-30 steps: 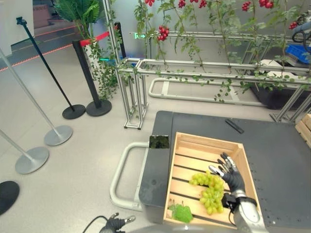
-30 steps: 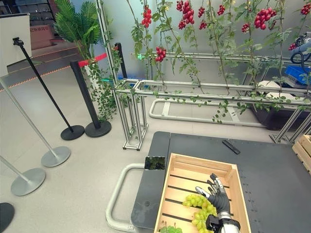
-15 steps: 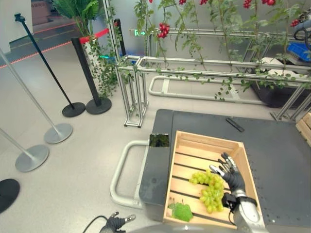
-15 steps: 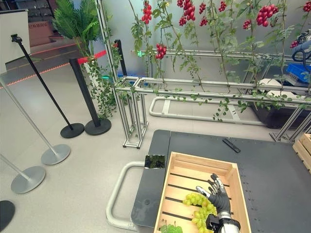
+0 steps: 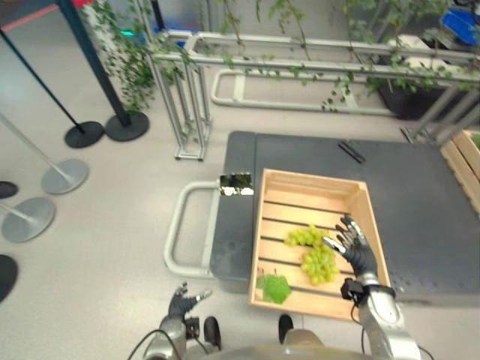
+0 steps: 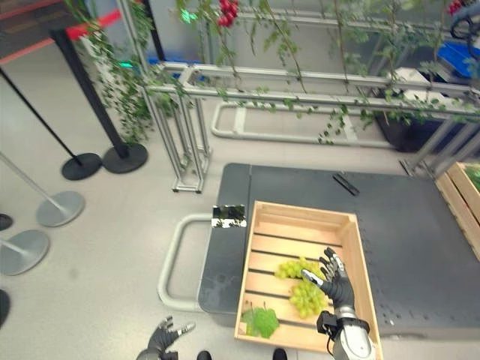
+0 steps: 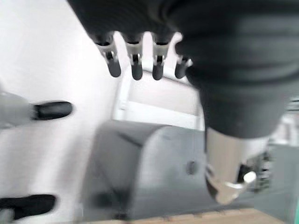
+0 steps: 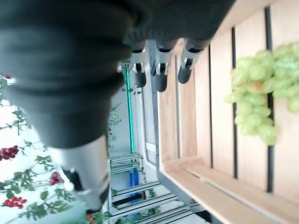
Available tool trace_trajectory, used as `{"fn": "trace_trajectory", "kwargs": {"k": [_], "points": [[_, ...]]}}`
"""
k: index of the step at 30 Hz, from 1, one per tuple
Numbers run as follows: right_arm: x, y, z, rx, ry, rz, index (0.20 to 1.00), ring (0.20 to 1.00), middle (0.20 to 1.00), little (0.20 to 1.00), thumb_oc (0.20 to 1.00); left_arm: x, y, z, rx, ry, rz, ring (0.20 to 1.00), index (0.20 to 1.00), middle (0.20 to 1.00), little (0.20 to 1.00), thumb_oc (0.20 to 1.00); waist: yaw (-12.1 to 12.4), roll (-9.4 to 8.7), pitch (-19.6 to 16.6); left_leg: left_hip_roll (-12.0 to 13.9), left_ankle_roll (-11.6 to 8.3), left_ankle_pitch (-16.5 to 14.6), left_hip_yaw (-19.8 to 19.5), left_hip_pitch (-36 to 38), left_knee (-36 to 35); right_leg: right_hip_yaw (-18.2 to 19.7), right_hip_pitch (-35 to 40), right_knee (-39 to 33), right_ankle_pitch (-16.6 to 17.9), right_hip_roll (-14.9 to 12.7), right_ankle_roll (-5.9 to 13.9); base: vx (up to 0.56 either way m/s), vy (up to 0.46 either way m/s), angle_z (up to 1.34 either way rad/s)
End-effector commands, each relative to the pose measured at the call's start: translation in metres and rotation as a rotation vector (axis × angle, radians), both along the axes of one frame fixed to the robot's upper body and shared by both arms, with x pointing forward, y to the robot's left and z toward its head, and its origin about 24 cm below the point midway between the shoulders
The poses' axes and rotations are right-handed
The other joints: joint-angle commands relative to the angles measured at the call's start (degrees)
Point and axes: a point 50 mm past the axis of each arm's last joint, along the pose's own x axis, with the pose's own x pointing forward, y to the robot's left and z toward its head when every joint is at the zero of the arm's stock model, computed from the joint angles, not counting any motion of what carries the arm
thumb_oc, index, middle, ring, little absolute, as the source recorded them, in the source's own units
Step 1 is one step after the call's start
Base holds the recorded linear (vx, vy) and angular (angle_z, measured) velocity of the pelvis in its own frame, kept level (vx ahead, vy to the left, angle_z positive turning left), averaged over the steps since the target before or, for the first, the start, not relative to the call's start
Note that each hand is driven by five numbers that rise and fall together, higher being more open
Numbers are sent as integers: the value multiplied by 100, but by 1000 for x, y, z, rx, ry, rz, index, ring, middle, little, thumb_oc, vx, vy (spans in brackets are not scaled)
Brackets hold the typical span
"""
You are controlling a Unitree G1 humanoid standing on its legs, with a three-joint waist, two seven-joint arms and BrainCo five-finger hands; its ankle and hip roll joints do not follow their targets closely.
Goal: Pick up the fruits from the basket on one side to the basket on the other side
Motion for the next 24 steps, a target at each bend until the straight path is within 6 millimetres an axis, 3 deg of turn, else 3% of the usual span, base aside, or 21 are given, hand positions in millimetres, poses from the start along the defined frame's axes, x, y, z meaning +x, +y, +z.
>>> {"fn": "trace_trajectory", "kwargs": {"k": [1,4,5,6,9,13,14,15,16,18,24], "points": [[12,-2,36,-71,-170,30,1000,1000,1000,1000,1000,26,10,30,3,-186,-8,1000,1000,1000,1000,1000,167,-42,-146,134,38,-766,-115,-317,556,-144,122,1052,-741,-180,189,-45,-70,-18],[9,-6,31,-92,-133,7,1000,1000,1000,1000,1000,28,14,42,-17,-253,6,1000,1000,1000,1000,1000,250,-148,-212,123,15,-758,-44,-343,633,-219,320,815,-836,-38,150,-33,-105,-24],[8,-8,26,-103,-98,3,1000,1000,1000,1000,1000,30,18,55,-22,-312,1,1000,1000,1000,1000,1000,402,-233,-218,97,4,-751,85,-333,649,-674,499,566,-860,-155,62,-48,-146,-25],[8,-11,24,-121,-79,0,1000,1000,1000,1000,1000,29,16,59,-44,-335,-2,1000,1000,1000,1000,1000,441,-254,-221,78,-24,-749,104,-361,703,-716,614,310,-871,-141,61,-60,-190,-33],[9,-21,21,-169,-38,-12,1000,1000,1000,1000,1000,27,14,69,-99,-390,-5,1000,1000,1000,1000,1000,492,-207,-186,136,-128,-699,112,-543,926,-744,1025,-504,-773,-43,60,-54,-155,-20],[13,-32,20,-237,11,4,1000,1000,1000,1000,1000,20,14,73,-162,-402,-11,1000,1000,1000,1000,1000,579,-129,-75,260,-227,-680,1,-566,1167,-766,1351,-794,-840,76,-42,-17,-116,0],[16,-33,22,-258,8,16,1000,1000,1000,1000,1000,21,13,75,-167,-411,-17,1000,1000,1000,1000,1000,662,-115,72,168,-292,-762,-297,-564,1348,-733,1376,-739,-878,86,-82,-54,-64,4],[16,-33,22,-258,7,15,1000,1000,1000,1000,1000,21,13,75,-167,-412,-17,1000,1000,1000,1000,1000,657,-111,68,167,-289,-739,-302,-577,1335,-738,1360,-741,-862,88,-83,-115,-40,1],[23,-35,25,-283,4,30,1000,1000,1000,1000,1000,21,12,78,-197,-431,-3,1000,1000,1000,1000,1000,752,-98,233,-138,-376,-940,-1091,-610,1498,-639,1316,-625,-884,43,-107,-116,-6,-7],[29,-34,25,-274,2,38,1000,1000,1000,1000,1000,21,8,78,-226,-433,3,1000,1000,1000,1000,1000,777,-56,237,-375,-363,-982,-1703,-602,1346,-537,1202,-533,-873,10,-96,-87,6,-26],[38,-33,21,-275,27,49,1000,1000,1000,1000,1000,22,5,80,-228,-437,-36,1000,1000,1000,1000,1000,733,22,209,-182,-440,-647,-1869,-669,944,-583,1049,-428,-887,67,-134,-8,36,-13]]}}
